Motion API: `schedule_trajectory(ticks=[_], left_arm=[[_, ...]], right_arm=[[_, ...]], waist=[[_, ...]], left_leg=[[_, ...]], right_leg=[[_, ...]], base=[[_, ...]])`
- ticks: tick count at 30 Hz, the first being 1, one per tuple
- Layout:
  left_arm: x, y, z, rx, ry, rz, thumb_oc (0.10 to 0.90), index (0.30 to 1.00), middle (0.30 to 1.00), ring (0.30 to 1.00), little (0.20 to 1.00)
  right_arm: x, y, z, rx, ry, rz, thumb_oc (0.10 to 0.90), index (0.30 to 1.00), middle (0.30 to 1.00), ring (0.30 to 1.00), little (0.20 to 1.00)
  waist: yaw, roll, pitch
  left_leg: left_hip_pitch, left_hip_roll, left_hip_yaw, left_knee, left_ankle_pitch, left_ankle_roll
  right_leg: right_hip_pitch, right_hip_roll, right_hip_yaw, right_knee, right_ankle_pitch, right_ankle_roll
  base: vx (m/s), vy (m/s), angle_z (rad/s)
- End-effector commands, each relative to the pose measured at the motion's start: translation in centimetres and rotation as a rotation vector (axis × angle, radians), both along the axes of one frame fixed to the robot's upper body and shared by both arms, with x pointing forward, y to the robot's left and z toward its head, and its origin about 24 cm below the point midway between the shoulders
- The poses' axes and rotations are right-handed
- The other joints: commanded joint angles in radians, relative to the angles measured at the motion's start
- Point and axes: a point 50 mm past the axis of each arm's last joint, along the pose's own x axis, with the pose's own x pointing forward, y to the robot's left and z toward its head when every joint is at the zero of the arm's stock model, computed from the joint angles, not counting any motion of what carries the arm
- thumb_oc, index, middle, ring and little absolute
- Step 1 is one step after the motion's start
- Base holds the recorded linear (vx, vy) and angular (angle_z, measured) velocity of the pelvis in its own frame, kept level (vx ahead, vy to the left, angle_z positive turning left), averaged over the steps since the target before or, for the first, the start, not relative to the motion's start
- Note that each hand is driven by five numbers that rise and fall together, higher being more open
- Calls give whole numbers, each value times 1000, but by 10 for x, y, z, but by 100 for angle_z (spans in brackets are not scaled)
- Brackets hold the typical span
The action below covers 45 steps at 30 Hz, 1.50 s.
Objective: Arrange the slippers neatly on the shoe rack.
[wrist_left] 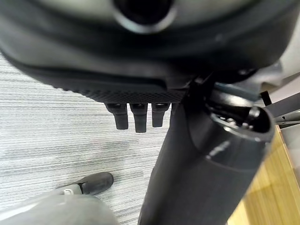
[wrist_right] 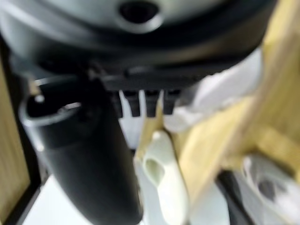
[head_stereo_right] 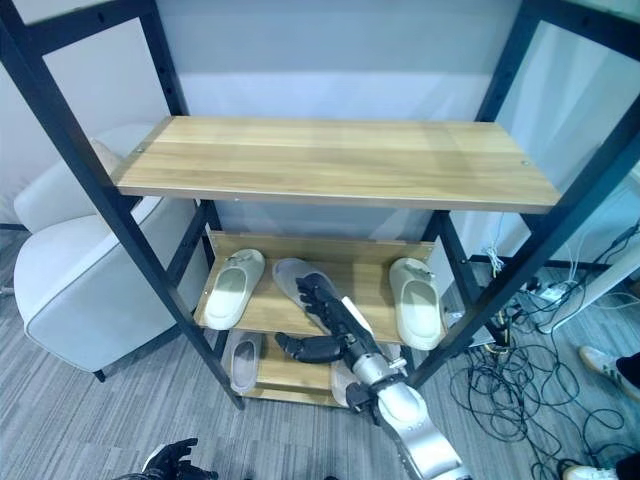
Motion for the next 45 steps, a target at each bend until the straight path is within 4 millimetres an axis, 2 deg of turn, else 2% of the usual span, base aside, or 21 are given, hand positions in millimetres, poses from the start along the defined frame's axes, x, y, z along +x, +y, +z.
schedule_trajectory(ticks=[1,9,10,12,15,18,19,23,33,37,45], left_arm=[[22,-21,3,-32,-64,-83,800,900,900,900,900],[16,-23,1,-30,-46,-117,800,900,900,900,900],[14,-21,0,-25,-41,-120,800,900,900,900,900],[12,-21,0,-26,-36,-119,800,900,900,900,900],[6,-18,-1,-22,-16,-118,800,900,900,900,900],[4,-16,-2,-19,-7,-118,800,900,900,900,900],[1,-15,-3,-22,1,-117,800,900,900,900,900],[-2,-16,-3,-25,8,-128,800,900,900,900,900],[0,-15,-2,-27,-3,-146,800,900,900,900,900],[1,-15,-1,-25,-10,-148,800,900,900,900,900],[3,-15,0,-17,-22,-153,800,900,900,900,900]], right_arm=[[14,5,91,-45,-516,31,800,900,900,900,900],[31,-3,111,-207,-652,-54,800,900,900,900,900],[33,-10,116,-293,-688,-79,800,900,900,900,900],[35,-14,118,-330,-700,-94,800,900,900,900,900],[42,-33,126,-492,-726,-145,800,900,900,900,900],[43,-38,127,-536,-728,-153,800,900,900,900,900],[42,-47,130,-596,-733,-172,800,900,900,900,900],[43,-61,131,-671,-727,-214,800,900,900,900,900],[54,-74,118,-837,-667,-238,800,900,900,900,900],[59,-77,104,-928,-629,-248,800,900,900,900,900],[71,-72,90,-929,-595,-276,800,900,900,900,900]], waist=[[8,9,-22],[24,1,-19],[29,-3,-18],[30,-4,-17],[37,-11,-15],[38,-13,-14],[39,-15,-14],[42,-18,-11],[57,-31,5],[69,-35,14],[88,-38,29]], left_leg=[[-27,-24,-57,9,-65,-3],[-30,-28,-64,6,-66,1],[-33,-28,-66,5,-67,1],[-34,-29,-67,5,-67,1],[-39,-29,-70,5,-69,1],[-40,-30,-71,5,-69,0],[-41,-30,-71,5,-71,0],[-45,-32,-73,5,-73,0],[-62,-34,-78,5,-72,-1],[-73,-35,-86,5,-69,-1],[-93,-39,-100,5,-64,1]], right_leg=[[31,19,5,70,-168,23],[29,18,-4,65,-165,28],[28,18,-5,63,-164,28],[28,17,-7,63,-164,29],[29,14,-10,54,-161,31],[30,14,-11,51,-159,32],[30,14,-15,47,-158,34],[30,12,-15,40,-155,37],[19,11,-17,31,-150,40],[14,10,-23,27,-149,40],[0,9,-32,28,-148,40]], base=[[26,10,12],[16,9,1],[0,0,0],[25,14,4],[37,16,8],[30,11,5],[22,11,6],[14,7,3],[3,2,0],[0,0,0],[0,2,2]])
